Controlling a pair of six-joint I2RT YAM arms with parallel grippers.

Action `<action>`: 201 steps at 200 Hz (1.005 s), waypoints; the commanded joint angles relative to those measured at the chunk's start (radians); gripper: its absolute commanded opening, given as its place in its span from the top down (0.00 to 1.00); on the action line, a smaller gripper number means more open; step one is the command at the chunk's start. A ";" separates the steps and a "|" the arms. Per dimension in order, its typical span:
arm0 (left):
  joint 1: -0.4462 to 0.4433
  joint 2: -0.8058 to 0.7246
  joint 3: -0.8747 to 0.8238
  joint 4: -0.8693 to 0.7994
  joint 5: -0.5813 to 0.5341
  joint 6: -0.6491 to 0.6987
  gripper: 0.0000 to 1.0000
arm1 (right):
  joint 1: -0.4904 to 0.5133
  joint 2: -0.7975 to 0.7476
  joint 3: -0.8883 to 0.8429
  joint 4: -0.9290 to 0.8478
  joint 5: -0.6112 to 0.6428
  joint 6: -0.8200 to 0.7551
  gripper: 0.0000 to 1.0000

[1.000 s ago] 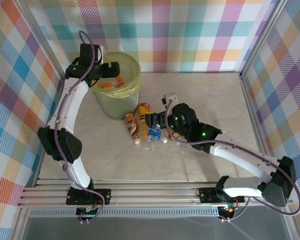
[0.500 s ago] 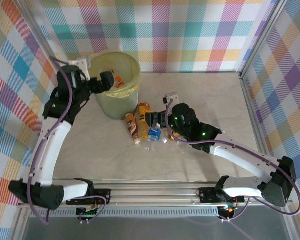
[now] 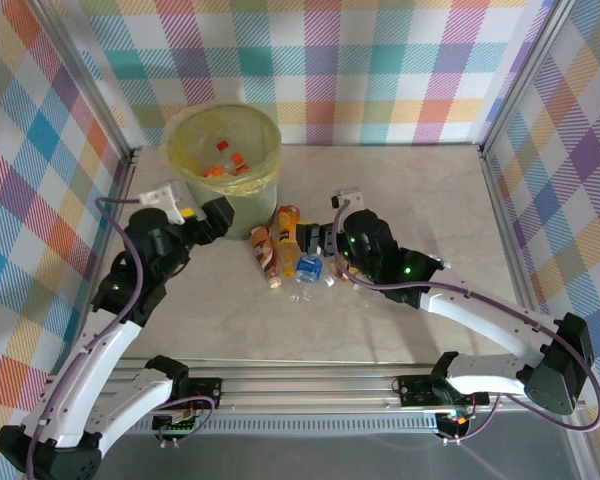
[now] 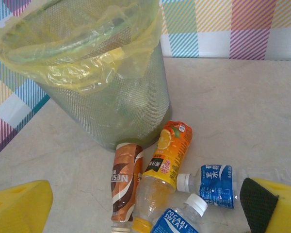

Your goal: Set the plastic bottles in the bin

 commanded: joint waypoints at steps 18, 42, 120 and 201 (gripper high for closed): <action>-0.180 -0.007 -0.147 0.097 -0.171 -0.101 0.00 | 0.001 -0.029 -0.006 -0.008 0.043 0.027 0.00; -0.245 0.009 -0.246 0.119 -0.248 -0.175 0.00 | 0.001 -0.035 -0.009 -0.013 0.058 0.028 0.00; -0.253 0.302 -0.301 0.207 -0.248 -0.231 0.01 | 0.001 -0.024 -0.006 -0.019 0.086 0.035 0.00; -0.189 0.576 -0.245 0.353 -0.172 -0.249 0.02 | 0.001 -0.028 -0.003 -0.024 0.097 0.019 0.00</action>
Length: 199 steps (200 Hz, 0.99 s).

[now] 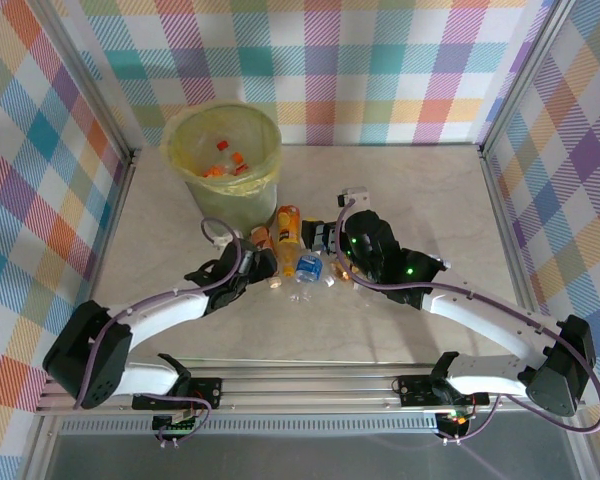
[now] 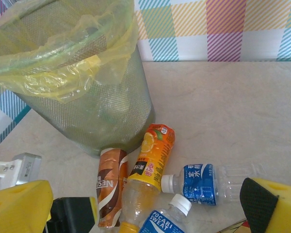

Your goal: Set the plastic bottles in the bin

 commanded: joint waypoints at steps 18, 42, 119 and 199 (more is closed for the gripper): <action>0.035 0.110 0.067 0.102 0.045 -0.017 0.02 | 0.001 -0.012 -0.001 0.005 0.020 -0.005 0.00; 0.046 0.160 0.086 0.112 0.042 -0.028 0.03 | 0.001 -0.008 0.000 0.002 0.023 -0.006 0.00; 0.068 0.249 0.106 0.109 0.009 -0.078 0.11 | 0.001 0.003 0.002 -0.004 0.023 -0.004 0.00; 0.091 0.280 0.104 0.058 -0.014 -0.139 0.26 | 0.001 0.010 -0.001 -0.008 0.024 0.001 0.00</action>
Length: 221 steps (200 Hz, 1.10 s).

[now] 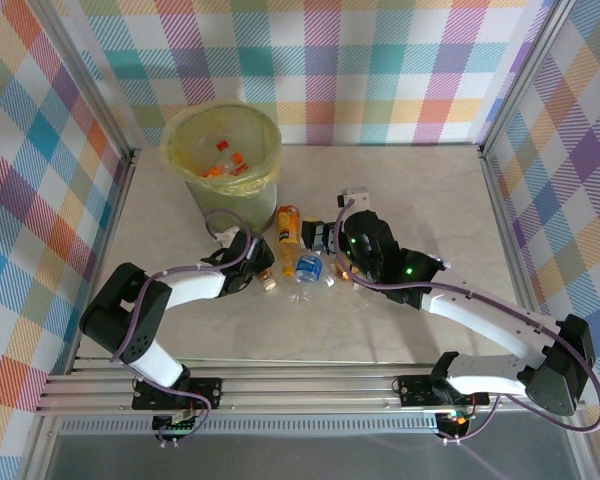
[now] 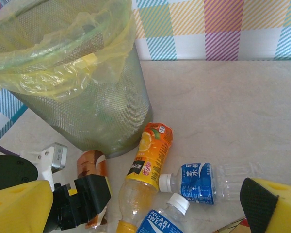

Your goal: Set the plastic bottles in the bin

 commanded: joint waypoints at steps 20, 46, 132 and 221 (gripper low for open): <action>0.021 0.027 0.017 -0.039 -0.027 -0.051 0.32 | 0.001 0.005 -0.001 -0.005 0.018 0.002 0.00; 0.025 0.015 0.010 -0.052 -0.041 -0.063 0.44 | 0.001 0.004 -0.001 -0.006 0.018 0.002 0.00; 0.036 -0.245 -0.049 -0.211 -0.193 -0.088 0.49 | 0.001 -0.002 -0.004 -0.005 0.017 0.005 0.00; 0.146 -0.705 -0.060 -0.483 -0.421 0.003 0.52 | 0.000 -0.011 -0.010 -0.004 0.022 0.004 0.00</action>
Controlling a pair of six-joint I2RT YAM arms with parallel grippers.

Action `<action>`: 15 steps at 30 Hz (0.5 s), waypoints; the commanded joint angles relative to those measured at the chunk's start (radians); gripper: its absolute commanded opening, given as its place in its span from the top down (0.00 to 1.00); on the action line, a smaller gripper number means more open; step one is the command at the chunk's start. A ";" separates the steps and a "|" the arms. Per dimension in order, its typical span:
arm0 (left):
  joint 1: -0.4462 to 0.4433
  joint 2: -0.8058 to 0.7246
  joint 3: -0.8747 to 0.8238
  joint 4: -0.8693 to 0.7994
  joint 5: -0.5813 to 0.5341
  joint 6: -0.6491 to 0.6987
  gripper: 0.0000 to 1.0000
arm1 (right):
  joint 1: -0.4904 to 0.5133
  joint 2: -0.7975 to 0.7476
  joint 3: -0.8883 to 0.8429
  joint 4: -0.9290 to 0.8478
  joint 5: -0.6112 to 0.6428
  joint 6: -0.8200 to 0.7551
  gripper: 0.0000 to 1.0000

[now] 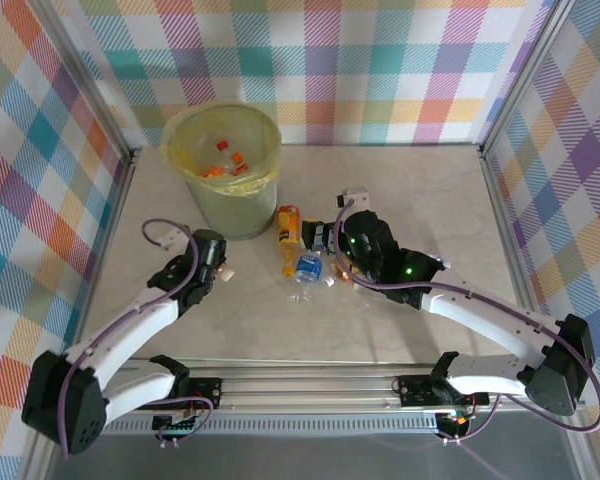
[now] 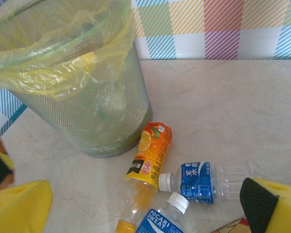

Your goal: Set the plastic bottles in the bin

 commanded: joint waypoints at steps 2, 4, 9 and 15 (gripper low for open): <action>0.055 -0.191 -0.007 -0.112 -0.131 0.097 0.52 | 0.000 -0.011 -0.011 0.000 0.021 0.003 0.00; 0.078 -0.270 0.012 -0.108 -0.149 0.162 0.52 | 0.001 -0.010 -0.012 0.006 0.021 0.004 0.00; 0.102 -0.347 0.118 -0.085 -0.164 0.348 0.52 | 0.001 -0.001 -0.011 0.011 0.017 0.007 0.00; 0.125 -0.261 0.272 0.005 -0.011 0.588 0.53 | 0.001 0.005 -0.009 0.017 0.013 0.011 0.00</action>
